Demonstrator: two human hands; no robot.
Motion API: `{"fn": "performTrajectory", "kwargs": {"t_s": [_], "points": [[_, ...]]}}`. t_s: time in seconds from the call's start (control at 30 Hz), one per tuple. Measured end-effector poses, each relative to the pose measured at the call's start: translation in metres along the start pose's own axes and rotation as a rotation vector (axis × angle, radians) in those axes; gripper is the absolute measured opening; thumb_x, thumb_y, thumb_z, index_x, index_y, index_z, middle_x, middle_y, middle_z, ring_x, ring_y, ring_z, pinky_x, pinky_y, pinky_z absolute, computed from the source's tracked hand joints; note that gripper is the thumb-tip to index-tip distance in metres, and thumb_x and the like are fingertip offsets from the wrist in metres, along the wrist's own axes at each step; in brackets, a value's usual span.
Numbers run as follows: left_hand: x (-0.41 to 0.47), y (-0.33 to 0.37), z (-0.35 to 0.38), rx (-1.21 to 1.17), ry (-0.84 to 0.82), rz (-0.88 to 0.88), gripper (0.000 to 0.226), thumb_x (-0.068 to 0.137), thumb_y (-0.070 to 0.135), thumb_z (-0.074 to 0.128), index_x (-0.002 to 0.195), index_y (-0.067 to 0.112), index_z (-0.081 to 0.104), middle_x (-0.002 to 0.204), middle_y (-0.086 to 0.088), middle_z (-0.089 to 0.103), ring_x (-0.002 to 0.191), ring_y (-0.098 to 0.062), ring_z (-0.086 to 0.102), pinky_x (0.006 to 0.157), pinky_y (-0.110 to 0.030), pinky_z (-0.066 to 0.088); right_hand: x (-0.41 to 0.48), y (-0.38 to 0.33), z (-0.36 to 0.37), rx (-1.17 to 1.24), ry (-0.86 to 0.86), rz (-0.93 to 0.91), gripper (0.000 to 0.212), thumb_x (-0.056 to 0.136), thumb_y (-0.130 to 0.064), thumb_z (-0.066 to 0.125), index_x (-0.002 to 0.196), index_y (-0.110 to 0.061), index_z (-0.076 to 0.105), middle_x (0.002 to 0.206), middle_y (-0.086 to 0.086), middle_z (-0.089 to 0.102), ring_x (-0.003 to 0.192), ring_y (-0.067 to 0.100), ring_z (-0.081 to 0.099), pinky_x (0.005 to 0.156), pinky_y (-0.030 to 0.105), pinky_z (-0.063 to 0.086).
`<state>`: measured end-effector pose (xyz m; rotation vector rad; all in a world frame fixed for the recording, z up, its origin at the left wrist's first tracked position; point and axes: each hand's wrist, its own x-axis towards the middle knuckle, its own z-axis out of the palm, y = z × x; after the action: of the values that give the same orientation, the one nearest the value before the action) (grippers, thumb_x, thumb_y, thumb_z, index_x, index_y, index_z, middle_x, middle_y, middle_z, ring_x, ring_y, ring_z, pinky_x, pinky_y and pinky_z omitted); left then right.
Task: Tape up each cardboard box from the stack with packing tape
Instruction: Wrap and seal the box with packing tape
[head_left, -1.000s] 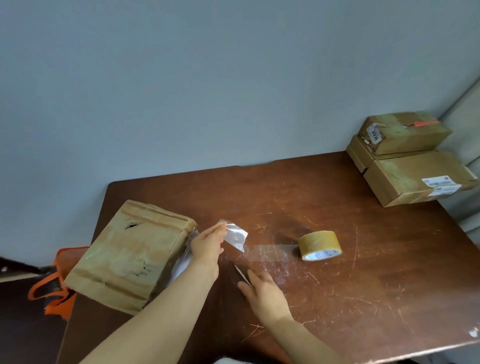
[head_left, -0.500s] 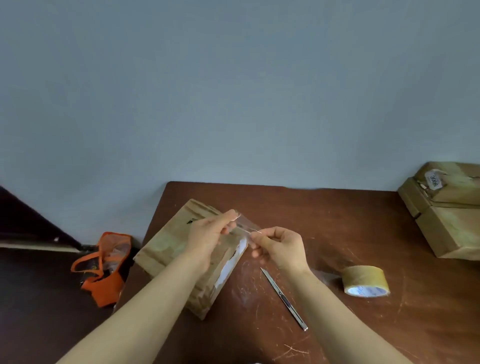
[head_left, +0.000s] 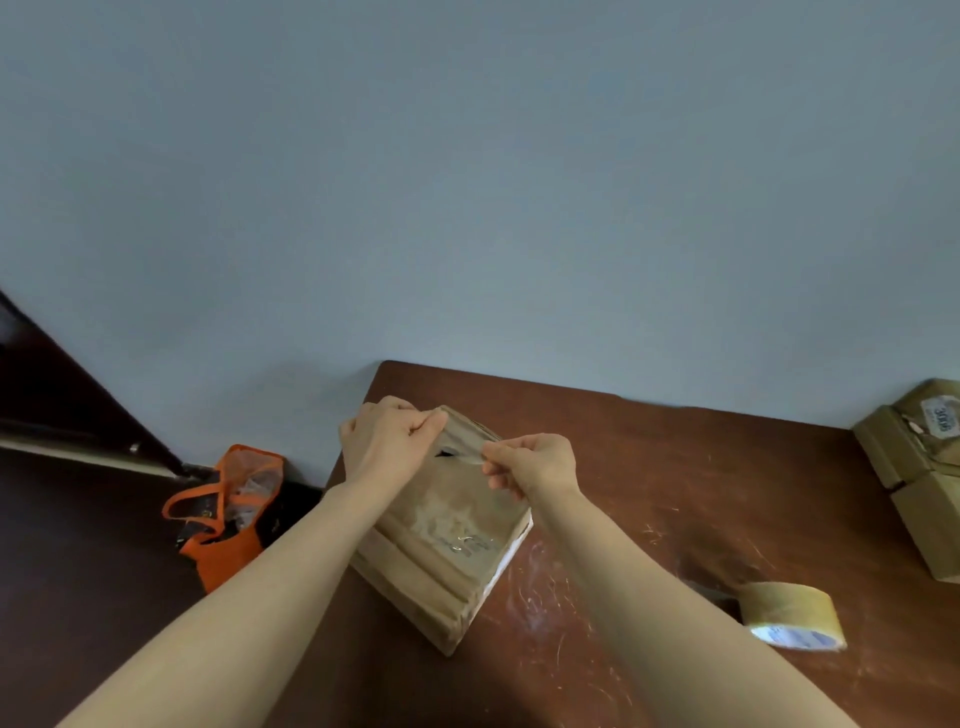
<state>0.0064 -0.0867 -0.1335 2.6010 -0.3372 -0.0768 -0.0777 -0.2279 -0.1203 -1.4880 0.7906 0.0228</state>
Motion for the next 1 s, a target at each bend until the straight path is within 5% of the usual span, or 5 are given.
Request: {"fn": "performTrajectory", "kwargs": {"t_s": [0.2, 0.33, 0.47, 0.63, 1.0], "points": [[0.006, 0.0, 0.004, -0.205, -0.053, 0.002, 0.043, 0.095, 0.056, 0.04, 0.081, 0.032, 0.072, 0.122, 0.011, 0.06, 0.122, -0.017, 0.047, 0.101, -0.036, 0.021, 0.014, 0.002, -0.001, 0.147, 0.024, -0.036, 0.017, 0.081, -0.005, 0.07, 0.066, -0.007, 0.064, 0.056, 0.004, 0.061, 0.04, 0.008, 0.045, 0.039, 0.017, 0.034], [0.008, -0.001, 0.005, -0.378, -0.101, -0.15, 0.046, 0.101, 0.03, 0.031, 0.146, 0.024, 0.039, 0.141, 0.004, 0.048, 0.132, -0.021, 0.038, 0.113, -0.034, 0.018, 0.023, 0.01, -0.005, 0.324, 0.062, -0.013, 0.012, 0.085, -0.003, 0.066, 0.074, -0.005, 0.062, 0.056, 0.003, 0.058, 0.042, 0.009, 0.042, 0.04, 0.021, 0.034], [-0.001, -0.015, 0.004, 0.05, -0.067, 0.337, 0.07, 0.085, 0.037, 0.015, 0.145, 0.011, 0.04, 0.13, -0.001, 0.057, 0.124, -0.022, 0.048, 0.106, -0.036, 0.029, 0.029, 0.015, -0.009, 0.463, 0.093, 0.024, 0.009, 0.088, -0.001, 0.063, 0.08, -0.004, 0.059, 0.06, 0.005, 0.058, 0.043, 0.01, 0.043, 0.038, 0.021, 0.038], [-0.029, -0.02, 0.033, 0.393, -0.282, 0.595, 0.092, 0.083, 0.066, -0.02, 0.153, 0.015, 0.01, 0.156, 0.003, 0.001, 0.147, -0.01, 0.003, 0.116, -0.029, -0.013, 0.031, 0.015, -0.003, 0.378, 0.126, 0.043, 0.009, 0.088, -0.003, 0.064, 0.08, -0.003, 0.06, 0.059, 0.004, 0.06, 0.042, 0.008, 0.046, 0.04, 0.02, 0.043], [-0.039, -0.033, 0.033, 0.487, -0.314, 0.521, 0.07, 0.102, 0.049, 0.006, 0.135, 0.009, 0.052, 0.138, -0.005, 0.054, 0.13, -0.017, 0.049, 0.111, -0.034, 0.024, 0.037, 0.018, 0.004, 0.209, 0.187, 0.021, 0.01, 0.089, -0.005, 0.062, 0.08, -0.005, 0.062, 0.061, 0.005, 0.062, 0.043, 0.008, 0.051, 0.043, 0.02, 0.047]]}}
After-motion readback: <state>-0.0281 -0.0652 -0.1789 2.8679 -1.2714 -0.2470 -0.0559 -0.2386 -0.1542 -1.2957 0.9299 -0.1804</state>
